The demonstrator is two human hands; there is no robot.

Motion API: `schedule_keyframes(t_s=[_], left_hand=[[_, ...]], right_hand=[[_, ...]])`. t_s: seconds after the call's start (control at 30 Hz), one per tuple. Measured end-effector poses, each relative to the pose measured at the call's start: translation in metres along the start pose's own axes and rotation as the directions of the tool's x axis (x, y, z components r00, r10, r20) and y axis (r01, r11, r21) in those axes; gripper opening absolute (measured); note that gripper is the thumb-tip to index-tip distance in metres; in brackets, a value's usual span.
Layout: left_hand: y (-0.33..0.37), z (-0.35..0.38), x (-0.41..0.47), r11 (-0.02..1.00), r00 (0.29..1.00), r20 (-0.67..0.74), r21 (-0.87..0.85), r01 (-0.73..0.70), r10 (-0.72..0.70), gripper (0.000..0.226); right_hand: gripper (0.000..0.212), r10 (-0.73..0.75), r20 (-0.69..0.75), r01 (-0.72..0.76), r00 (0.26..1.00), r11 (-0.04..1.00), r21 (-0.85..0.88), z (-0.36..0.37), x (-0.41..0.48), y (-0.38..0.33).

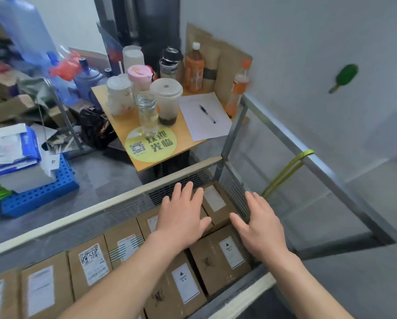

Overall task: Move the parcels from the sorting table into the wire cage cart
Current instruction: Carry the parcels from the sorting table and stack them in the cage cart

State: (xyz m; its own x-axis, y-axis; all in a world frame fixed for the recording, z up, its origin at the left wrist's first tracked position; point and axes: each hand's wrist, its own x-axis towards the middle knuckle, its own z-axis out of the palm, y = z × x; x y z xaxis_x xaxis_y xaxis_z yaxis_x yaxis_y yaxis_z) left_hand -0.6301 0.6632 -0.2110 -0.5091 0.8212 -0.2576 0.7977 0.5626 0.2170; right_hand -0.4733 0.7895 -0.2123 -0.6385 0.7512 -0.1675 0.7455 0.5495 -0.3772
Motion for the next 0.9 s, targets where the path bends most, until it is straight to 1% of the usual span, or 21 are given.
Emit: schedule_keyframes(t_s=[0.17,0.4,0.67,0.9], left_hand=[[0.032,-0.018,-0.027,0.999,0.997,-0.062,0.027,-0.041,0.043,0.079],[0.095,-0.035,-0.076,0.989,0.976,-0.165,0.065,-0.131,0.14,0.082],[0.158,-0.046,-0.131,0.968,0.93,-0.269,0.051,-0.244,0.249,0.082],[0.189,-0.052,-0.162,0.931,0.875,-0.332,0.03,-0.363,0.352,0.082]], right_hand=[[0.074,0.014,-0.082,-0.012,0.997,1.0,0.025,-0.036,-0.034,0.013],[0.073,0.025,-0.163,-0.018,0.986,0.999,0.043,-0.082,-0.099,0.052],[0.072,0.053,-0.268,-0.03,0.962,0.996,0.087,-0.125,-0.175,0.085],[0.076,0.124,-0.322,-0.092,0.939,0.989,0.116,-0.148,-0.231,0.102]])
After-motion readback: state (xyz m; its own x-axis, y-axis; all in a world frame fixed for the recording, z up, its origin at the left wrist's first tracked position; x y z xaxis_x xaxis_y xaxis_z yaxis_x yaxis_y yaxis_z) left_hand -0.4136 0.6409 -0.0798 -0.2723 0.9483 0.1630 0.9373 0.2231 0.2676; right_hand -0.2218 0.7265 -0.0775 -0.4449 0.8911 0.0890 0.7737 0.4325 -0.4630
